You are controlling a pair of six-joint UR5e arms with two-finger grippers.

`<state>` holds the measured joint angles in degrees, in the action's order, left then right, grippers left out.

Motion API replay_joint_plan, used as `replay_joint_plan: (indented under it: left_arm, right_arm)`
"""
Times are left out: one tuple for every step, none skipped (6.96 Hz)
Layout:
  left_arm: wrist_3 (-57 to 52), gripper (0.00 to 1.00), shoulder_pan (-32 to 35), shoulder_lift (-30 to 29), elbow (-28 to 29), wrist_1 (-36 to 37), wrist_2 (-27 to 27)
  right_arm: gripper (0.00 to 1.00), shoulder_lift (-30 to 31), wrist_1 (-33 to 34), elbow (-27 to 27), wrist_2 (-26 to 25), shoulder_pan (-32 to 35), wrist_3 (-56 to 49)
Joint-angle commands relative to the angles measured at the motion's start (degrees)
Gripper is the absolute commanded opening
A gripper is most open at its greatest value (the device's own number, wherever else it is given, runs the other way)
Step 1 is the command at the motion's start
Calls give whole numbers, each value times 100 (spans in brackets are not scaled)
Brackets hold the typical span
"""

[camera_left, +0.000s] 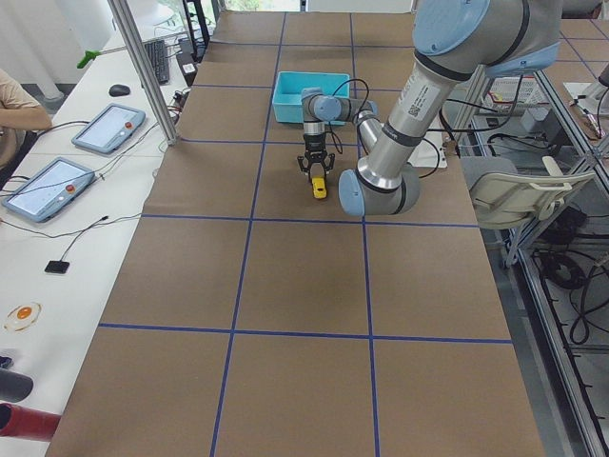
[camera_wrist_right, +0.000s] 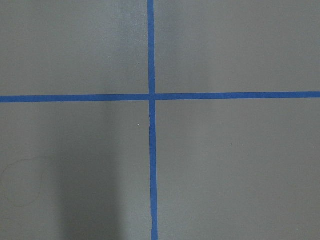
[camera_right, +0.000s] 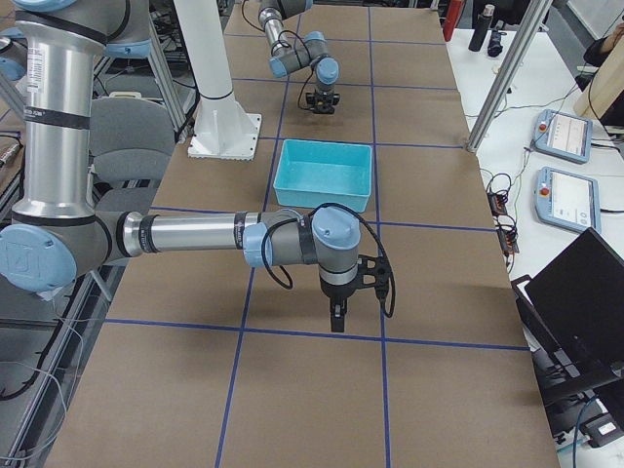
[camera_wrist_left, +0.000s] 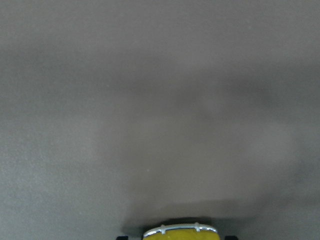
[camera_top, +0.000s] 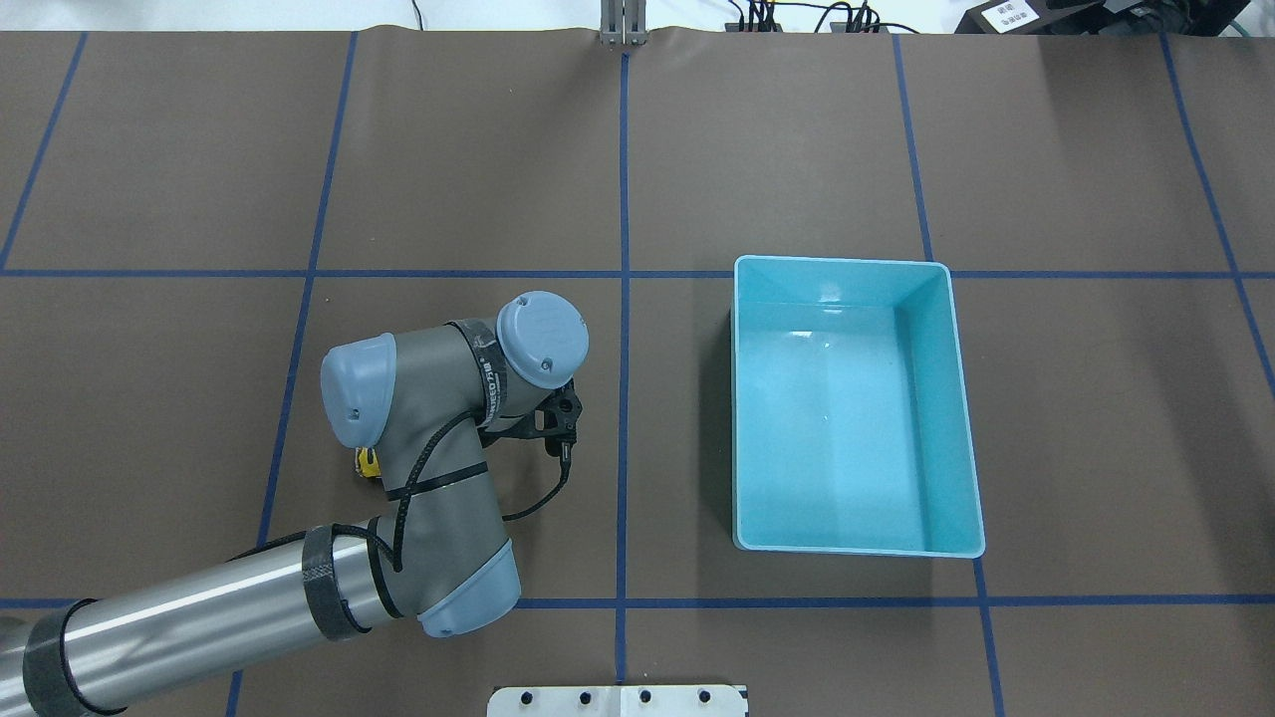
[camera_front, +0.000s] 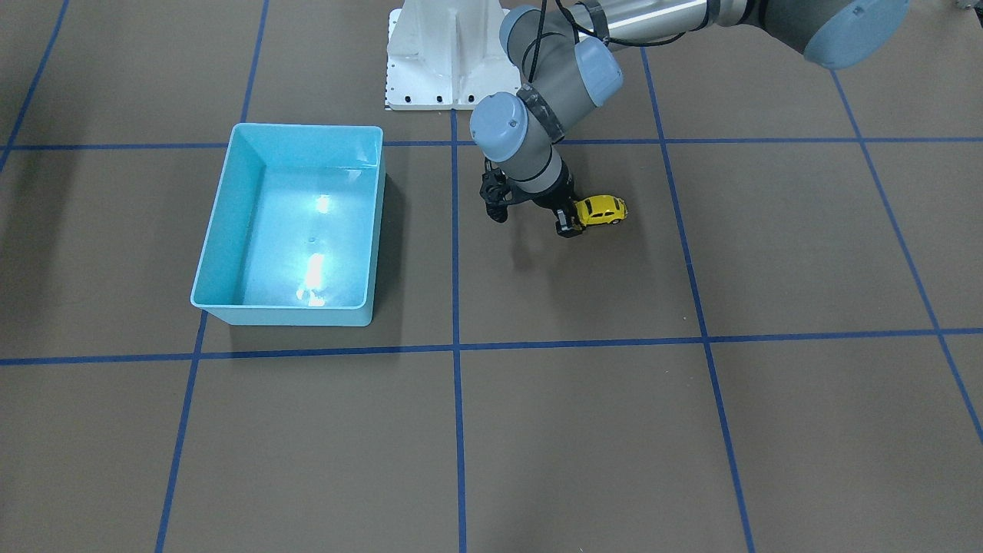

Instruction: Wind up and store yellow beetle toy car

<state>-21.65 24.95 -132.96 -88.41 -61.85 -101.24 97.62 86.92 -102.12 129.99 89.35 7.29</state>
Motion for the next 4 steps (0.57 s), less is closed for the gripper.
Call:
replay_joint_plan:
  left_arm:
    - [-32, 0, 10, 16, -106, -2, -10]
    - [-49, 0, 140, 25, -237, -2, -62]
    - [-58, 0, 376, 51, -395, 41, -54]
    - [-372, 0, 579, 112, -501, 51, -19]
  right_arm:
    - [100, 3, 0, -10, 0, 12, 0]
    - [100, 3, 0, -10, 0, 12, 0]
    - [100, 3, 0, -10, 0, 12, 0]
    - [100, 3, 0, -10, 0, 12, 9]
